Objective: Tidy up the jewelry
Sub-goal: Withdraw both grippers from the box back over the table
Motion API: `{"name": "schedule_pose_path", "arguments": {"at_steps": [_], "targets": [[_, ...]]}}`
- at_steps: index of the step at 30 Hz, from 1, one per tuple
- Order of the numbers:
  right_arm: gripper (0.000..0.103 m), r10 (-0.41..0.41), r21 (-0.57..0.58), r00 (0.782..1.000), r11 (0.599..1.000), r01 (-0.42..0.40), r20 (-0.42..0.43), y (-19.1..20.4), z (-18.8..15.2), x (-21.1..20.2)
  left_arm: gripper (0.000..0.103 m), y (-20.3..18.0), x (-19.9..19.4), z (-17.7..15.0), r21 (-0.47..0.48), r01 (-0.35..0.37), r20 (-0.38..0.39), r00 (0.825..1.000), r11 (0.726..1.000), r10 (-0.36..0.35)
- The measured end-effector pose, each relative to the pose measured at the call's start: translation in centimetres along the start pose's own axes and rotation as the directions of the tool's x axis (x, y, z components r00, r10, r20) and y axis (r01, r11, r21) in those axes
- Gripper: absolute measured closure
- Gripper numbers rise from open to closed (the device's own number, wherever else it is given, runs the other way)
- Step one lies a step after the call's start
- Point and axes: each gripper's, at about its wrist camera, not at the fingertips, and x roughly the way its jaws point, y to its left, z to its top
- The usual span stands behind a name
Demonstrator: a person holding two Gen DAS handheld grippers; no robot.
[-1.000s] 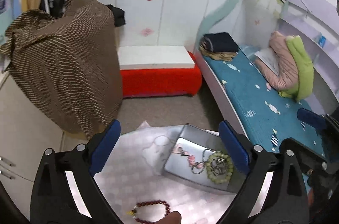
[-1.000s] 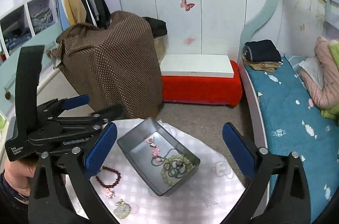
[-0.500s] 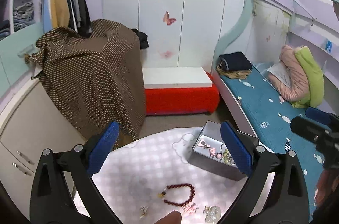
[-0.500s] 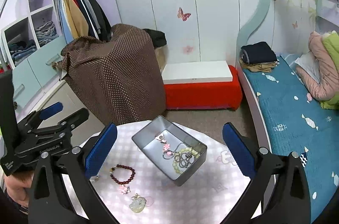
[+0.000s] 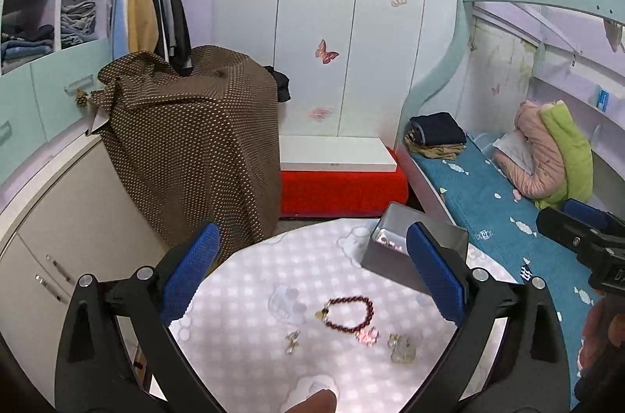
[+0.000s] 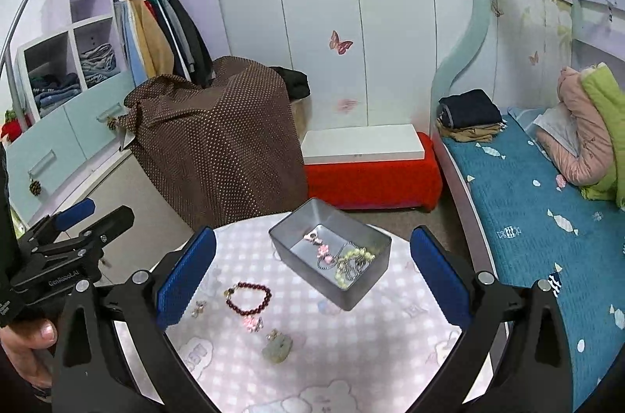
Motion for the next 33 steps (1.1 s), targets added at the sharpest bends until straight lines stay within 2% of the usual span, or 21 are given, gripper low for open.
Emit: {"name": "schedule_pose_path", "arguments": {"at_steps": [13,19,33], "targets": [[0.007,-0.022,-0.043,1.0,0.999,0.023,0.009,2.5,-3.7,-1.8,0.006,1.3,-3.6,-2.6,-0.024,-0.047,0.02,0.999,0.999,0.048],[0.007,-0.047,-0.055,0.999,0.997,0.048,0.022,2.9,-4.9,-2.3,0.006,2.2,-5.0,-4.8,-0.036,-0.066,0.035,0.997,0.997,0.067],[0.007,-0.052,-0.072,0.998,0.996,0.048,-0.047,3.6,-7.5,-0.9,0.006,3.0,-4.4,-8.8,-0.017,-0.081,-0.017,0.997,0.997,0.08]]}}
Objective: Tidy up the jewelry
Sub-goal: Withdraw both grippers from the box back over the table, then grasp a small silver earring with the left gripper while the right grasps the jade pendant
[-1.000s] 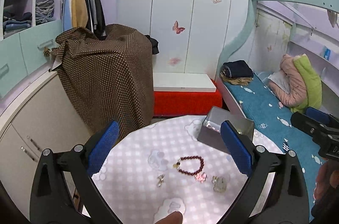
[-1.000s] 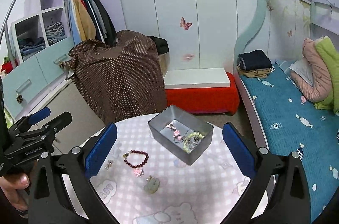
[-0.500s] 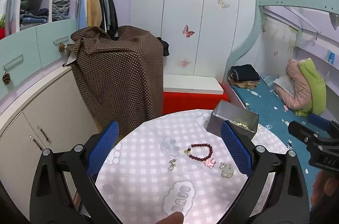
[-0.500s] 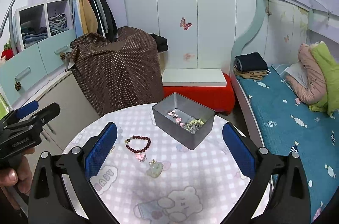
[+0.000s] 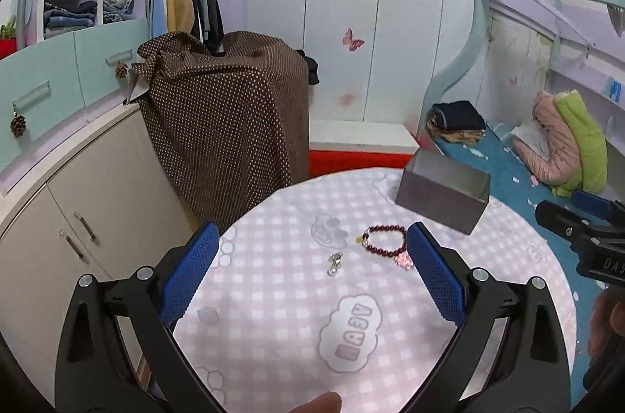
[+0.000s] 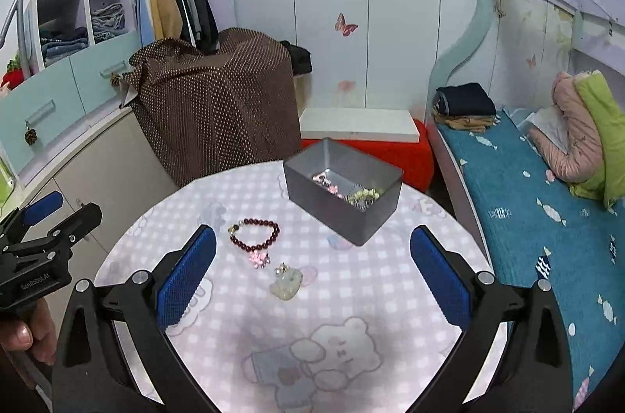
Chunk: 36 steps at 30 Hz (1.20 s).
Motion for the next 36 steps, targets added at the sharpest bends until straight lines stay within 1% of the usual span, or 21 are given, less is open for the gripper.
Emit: {"name": "schedule_pose_path", "arguments": {"at_steps": [6,15,20,22,26,31,32,33,34,35,36], "targets": [[0.007,0.003,0.01,1.0,1.0,-0.003,-0.031,-0.1,-0.7,0.8,0.006,0.1,1.5,-1.0,0.005,0.001,-0.032,0.999,1.0,-0.001],[0.007,0.001,0.013,0.994,1.0,0.001,-0.112,-0.4,-1.8,3.2,0.006,0.2,5.8,-2.7,0.029,-0.006,-0.109,0.994,1.0,0.01],[0.007,0.014,0.006,0.983,1.0,-0.013,-0.181,-0.4,-2.8,5.4,0.006,0.4,9.4,-3.7,0.04,-0.015,-0.175,0.984,0.999,0.021],[0.007,0.019,0.007,0.979,1.0,-0.018,-0.202,-0.2,-3.0,6.1,0.007,0.5,11.2,-4.1,0.035,-0.011,-0.208,0.978,0.999,0.018],[0.007,0.025,0.005,0.974,1.0,-0.024,-0.224,-0.1,-3.1,7.0,0.007,0.6,14.3,-4.6,0.04,-0.005,-0.263,0.965,0.999,0.015],[0.007,0.029,0.006,0.969,1.0,-0.028,-0.244,-0.3,-3.1,8.0,0.008,0.5,16.9,-4.8,0.039,-0.003,-0.303,0.953,0.999,0.015],[0.007,0.03,0.007,0.969,1.0,-0.029,-0.246,-0.4,-3.1,8.2,0.016,0.5,17.4,-4.9,0.038,0.0,-0.313,0.95,0.999,0.012],[0.007,0.031,0.007,0.968,1.0,-0.031,-0.249,-0.4,-3.1,8.4,0.032,0.4,17.8,-5.0,0.037,0.007,-0.331,0.944,0.999,0.005],[0.007,0.033,0.007,0.967,0.999,-0.032,-0.252,-0.4,-3.2,8.6,0.036,0.4,18.2,-5.1,0.033,0.015,-0.349,0.937,0.999,-0.003],[0.007,0.036,0.008,0.966,0.999,-0.035,-0.255,-0.4,-3.1,8.8,0.037,0.5,18.2,-5.1,0.031,0.018,-0.349,0.937,0.999,-0.006],[0.007,0.037,0.007,0.966,0.999,-0.037,-0.257,-0.4,-3.1,8.9,0.045,0.4,18.2,-5.1,0.033,0.027,-0.347,0.938,0.999,-0.014]]}}
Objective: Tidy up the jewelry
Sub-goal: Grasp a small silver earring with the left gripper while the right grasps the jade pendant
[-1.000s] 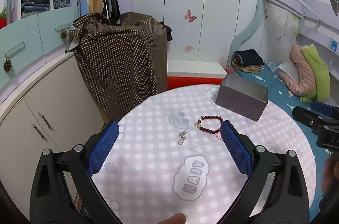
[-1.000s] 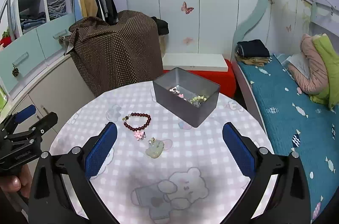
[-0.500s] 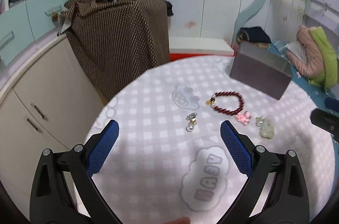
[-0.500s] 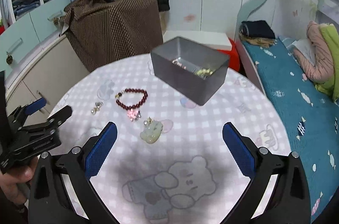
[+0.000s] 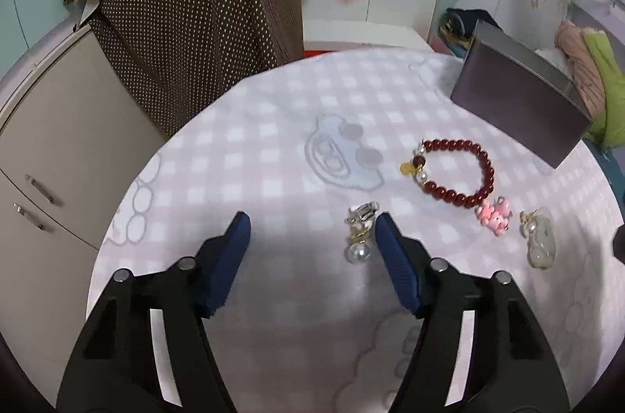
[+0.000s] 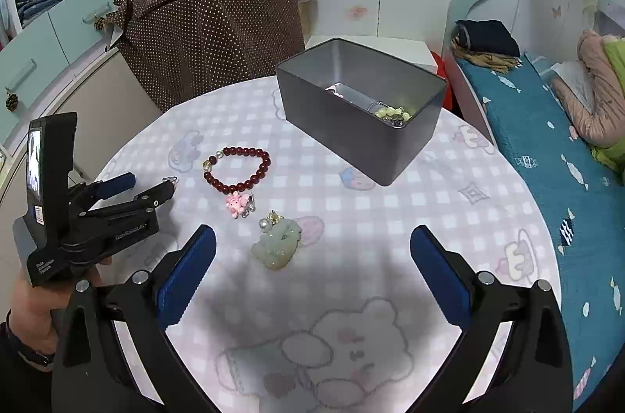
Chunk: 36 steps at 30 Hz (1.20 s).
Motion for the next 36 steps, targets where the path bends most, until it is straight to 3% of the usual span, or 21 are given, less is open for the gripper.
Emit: {"name": "schedule_pose_path", "arguments": {"at_steps": [2,6,10,19,21,23,36], "targets": [[0.007,0.002,-0.003,1.0,1.0,-0.002,-0.007,0.0,0.2,0.4,0.053,0.0,0.0,0.0,0.015,0.003,0.002,1.0,1.0,-0.003],[0.007,0.008,-0.009,0.999,1.0,-0.008,-0.032,0.2,0.2,1.5,0.092,-0.1,-0.4,-0.1,0.023,0.04,-0.003,0.999,0.999,-0.04],[0.013,0.016,-0.021,0.998,1.0,-0.017,-0.065,0.7,-0.4,2.7,0.092,0.3,-1.3,-0.5,0.004,0.06,0.002,0.998,0.998,-0.06],[0.046,-0.007,-0.058,0.997,0.998,0.002,-0.083,2.1,-1.6,5.1,0.092,0.0,-3.9,-1.2,-0.003,0.084,0.026,0.996,0.996,-0.084],[0.062,-0.023,-0.1,0.998,0.995,0.016,-0.066,2.6,-1.8,5.0,0.092,0.0,-4.1,-1.3,-0.002,0.087,0.027,0.996,0.996,-0.087],[0.07,-0.025,-0.126,0.998,0.992,0.017,-0.059,2.7,-1.9,5.0,0.092,-0.1,-4.4,-1.3,-0.001,0.091,0.027,0.995,0.996,-0.091],[0.071,0.008,-0.064,0.999,0.998,-0.011,-0.043,0.9,-2.8,3.7,0.092,-0.6,-5.3,-1.4,0.0,0.107,0.038,0.994,0.994,-0.106]]}}
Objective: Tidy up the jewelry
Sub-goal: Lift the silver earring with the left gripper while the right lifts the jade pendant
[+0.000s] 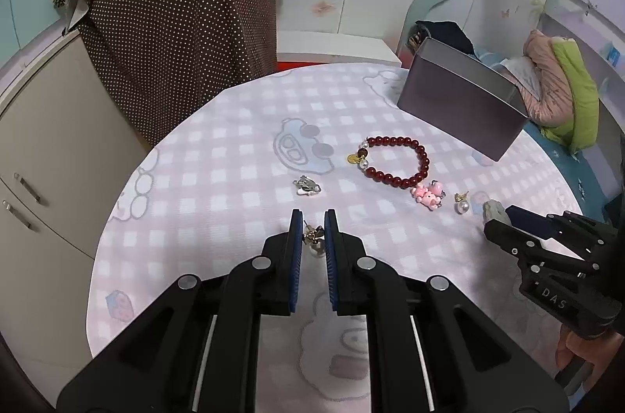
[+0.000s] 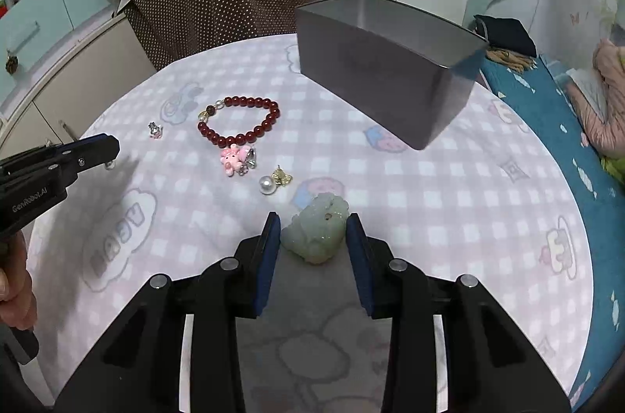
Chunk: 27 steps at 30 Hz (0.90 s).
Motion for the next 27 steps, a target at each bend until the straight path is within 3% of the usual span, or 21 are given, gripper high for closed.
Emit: {"name": "schedule_pose_path", "arguments": {"at_steps": [12,27], "targets": [[0.073,0.054,0.053,0.998,0.997,-0.056,0.037,-1.3,0.4,-2.0,0.092,-0.3,-1.5,0.4,0.002,0.009,0.031,0.999,1.0,-0.009],[0.079,0.06,0.04,0.997,0.997,-0.062,0.052,-1.3,0.9,-3.0,0.092,-0.4,-2.5,1.1,0.006,0.018,0.059,0.998,1.0,-0.018]]}}
